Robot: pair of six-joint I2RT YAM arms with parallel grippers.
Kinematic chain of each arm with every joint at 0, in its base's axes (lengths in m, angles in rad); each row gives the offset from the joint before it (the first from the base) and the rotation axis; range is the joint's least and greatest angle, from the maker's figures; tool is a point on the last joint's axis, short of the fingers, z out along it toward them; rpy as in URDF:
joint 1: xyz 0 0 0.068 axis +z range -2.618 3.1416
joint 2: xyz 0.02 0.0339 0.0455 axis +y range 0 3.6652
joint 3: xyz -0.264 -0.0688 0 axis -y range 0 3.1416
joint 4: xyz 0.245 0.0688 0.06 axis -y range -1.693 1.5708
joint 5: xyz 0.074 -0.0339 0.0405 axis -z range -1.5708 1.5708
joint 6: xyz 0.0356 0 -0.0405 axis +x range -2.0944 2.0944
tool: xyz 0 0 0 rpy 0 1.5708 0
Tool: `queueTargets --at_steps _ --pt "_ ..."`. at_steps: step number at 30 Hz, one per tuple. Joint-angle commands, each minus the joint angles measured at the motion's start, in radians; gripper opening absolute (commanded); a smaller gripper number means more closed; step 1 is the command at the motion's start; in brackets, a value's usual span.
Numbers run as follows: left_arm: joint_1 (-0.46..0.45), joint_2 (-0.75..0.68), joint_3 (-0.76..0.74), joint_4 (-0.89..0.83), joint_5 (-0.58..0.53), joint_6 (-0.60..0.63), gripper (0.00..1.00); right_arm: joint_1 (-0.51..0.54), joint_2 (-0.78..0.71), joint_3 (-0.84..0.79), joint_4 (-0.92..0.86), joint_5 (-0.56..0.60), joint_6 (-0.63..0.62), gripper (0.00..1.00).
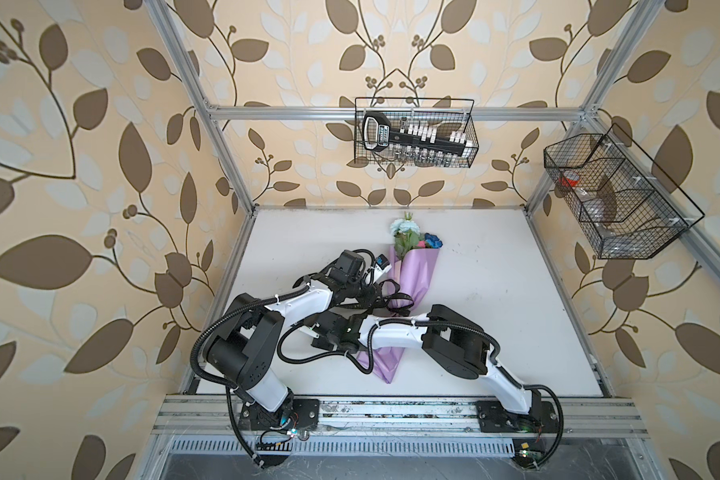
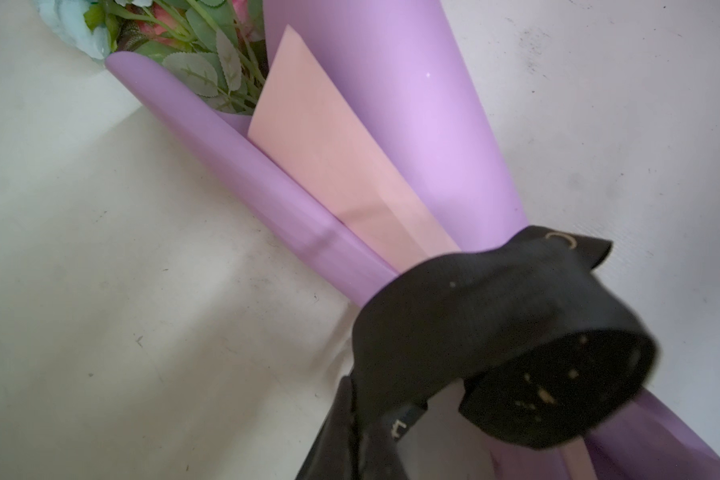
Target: Tie the bouquet of fake flowers
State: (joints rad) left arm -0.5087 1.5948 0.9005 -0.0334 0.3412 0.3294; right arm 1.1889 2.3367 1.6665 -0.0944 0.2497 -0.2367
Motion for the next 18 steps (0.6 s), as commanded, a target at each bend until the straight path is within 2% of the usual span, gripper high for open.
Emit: queueTargets --at_steps 1,6,11,18 --pt "0.01 -0.006 0.031 0.006 0.02 -0.007 0.0 0.006 -0.039 -0.027 -0.067 -0.056 0.03 0.0" --pt "0.01 -0.011 0.022 0.015 0.015 -0.006 0.0 0.04 -0.2 -0.164 -0.006 -0.073 0.048 0.0" --pt "0.01 -0.027 -0.001 0.035 0.022 -0.005 0.0 0.072 -0.366 -0.305 0.046 -0.025 0.089 0.0" --pt "0.01 -0.089 -0.052 0.071 0.095 -0.016 0.0 0.072 -0.583 -0.47 0.168 0.029 0.17 0.0"
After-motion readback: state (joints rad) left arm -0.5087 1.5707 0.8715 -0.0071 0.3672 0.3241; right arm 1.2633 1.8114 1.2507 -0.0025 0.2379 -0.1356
